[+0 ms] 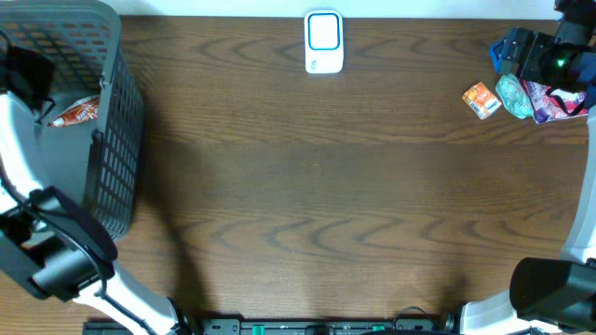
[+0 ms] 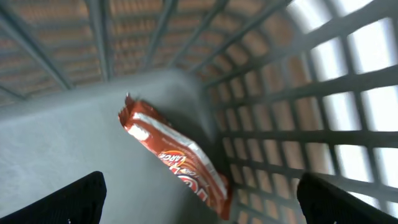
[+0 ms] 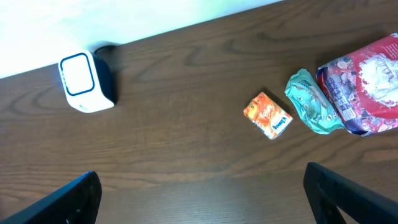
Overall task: Scan the item barcode
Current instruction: 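Reach into the basket and grasp the red snack bar with left gripper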
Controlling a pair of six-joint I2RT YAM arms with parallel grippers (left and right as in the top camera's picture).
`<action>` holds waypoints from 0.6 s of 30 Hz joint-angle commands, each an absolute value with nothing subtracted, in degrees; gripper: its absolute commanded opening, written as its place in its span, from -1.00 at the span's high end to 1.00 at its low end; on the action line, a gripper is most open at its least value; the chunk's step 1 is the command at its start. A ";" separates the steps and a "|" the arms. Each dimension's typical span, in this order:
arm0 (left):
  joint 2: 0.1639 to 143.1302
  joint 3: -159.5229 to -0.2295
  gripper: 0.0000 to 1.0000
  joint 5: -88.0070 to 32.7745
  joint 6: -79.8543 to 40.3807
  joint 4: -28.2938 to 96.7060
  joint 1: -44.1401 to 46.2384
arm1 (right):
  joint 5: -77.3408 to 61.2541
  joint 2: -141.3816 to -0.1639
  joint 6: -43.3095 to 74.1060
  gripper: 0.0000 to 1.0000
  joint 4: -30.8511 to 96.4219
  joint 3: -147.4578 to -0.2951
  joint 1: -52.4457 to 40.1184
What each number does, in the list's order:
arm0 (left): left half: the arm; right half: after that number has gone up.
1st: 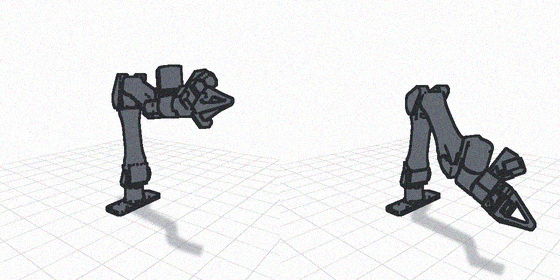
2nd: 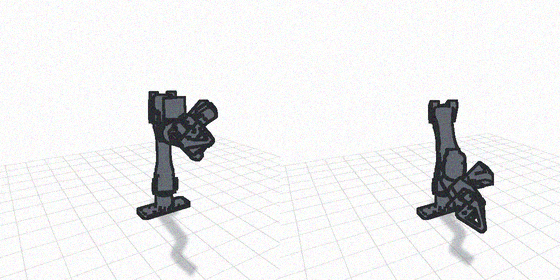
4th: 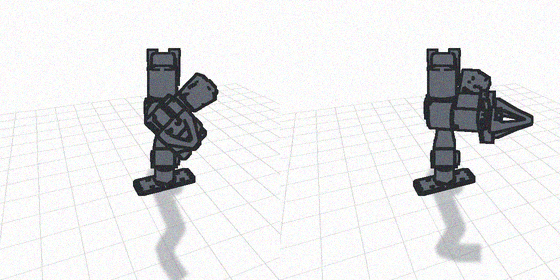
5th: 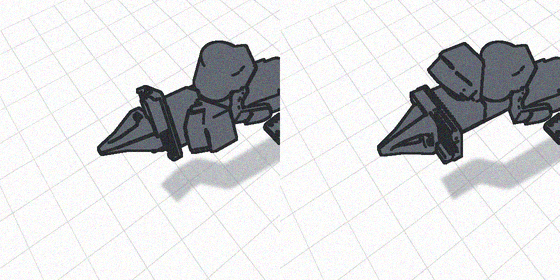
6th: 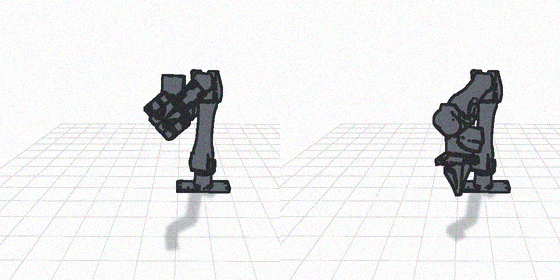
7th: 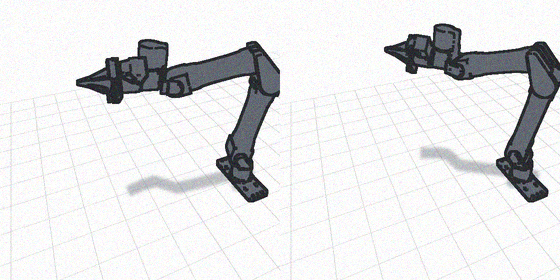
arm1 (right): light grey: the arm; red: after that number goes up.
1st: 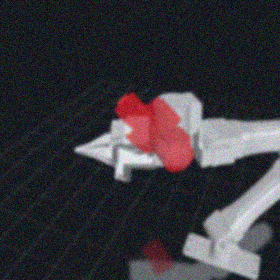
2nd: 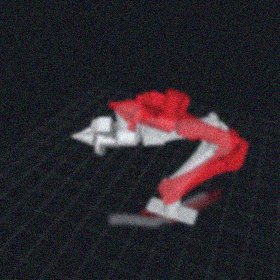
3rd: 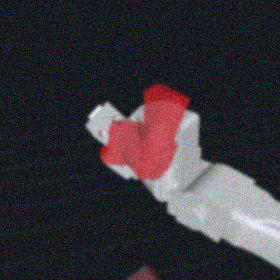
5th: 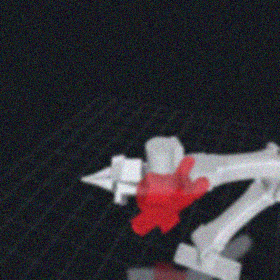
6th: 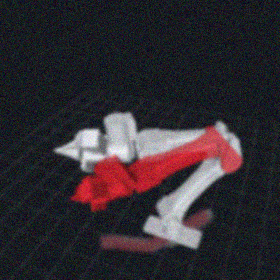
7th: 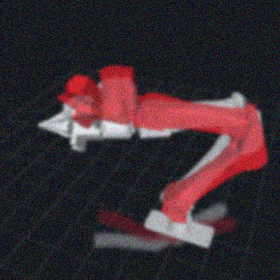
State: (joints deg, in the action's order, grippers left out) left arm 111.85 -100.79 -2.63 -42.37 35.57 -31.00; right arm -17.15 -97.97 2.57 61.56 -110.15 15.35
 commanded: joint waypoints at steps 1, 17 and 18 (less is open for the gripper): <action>115.81 -101.38 -0.96 2.81 -43.42 34.89 -28.86 | -17.65 -97.82 3.14 -0.98 61.58 -110.24 15.00; 129.69 -101.36 -0.80 8.67 -49.17 32.45 -27.31 | -17.65 -97.82 3.16 -0.99 61.58 -110.24 15.00; 129.93 -101.36 -0.64 8.67 -49.17 32.56 -27.31 | -17.65 -97.82 3.16 -0.99 61.58 -110.24 15.00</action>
State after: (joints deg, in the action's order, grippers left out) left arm 128.07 -100.82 7.35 -48.69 32.53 -27.05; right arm -17.15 -97.97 2.57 61.56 -110.15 15.35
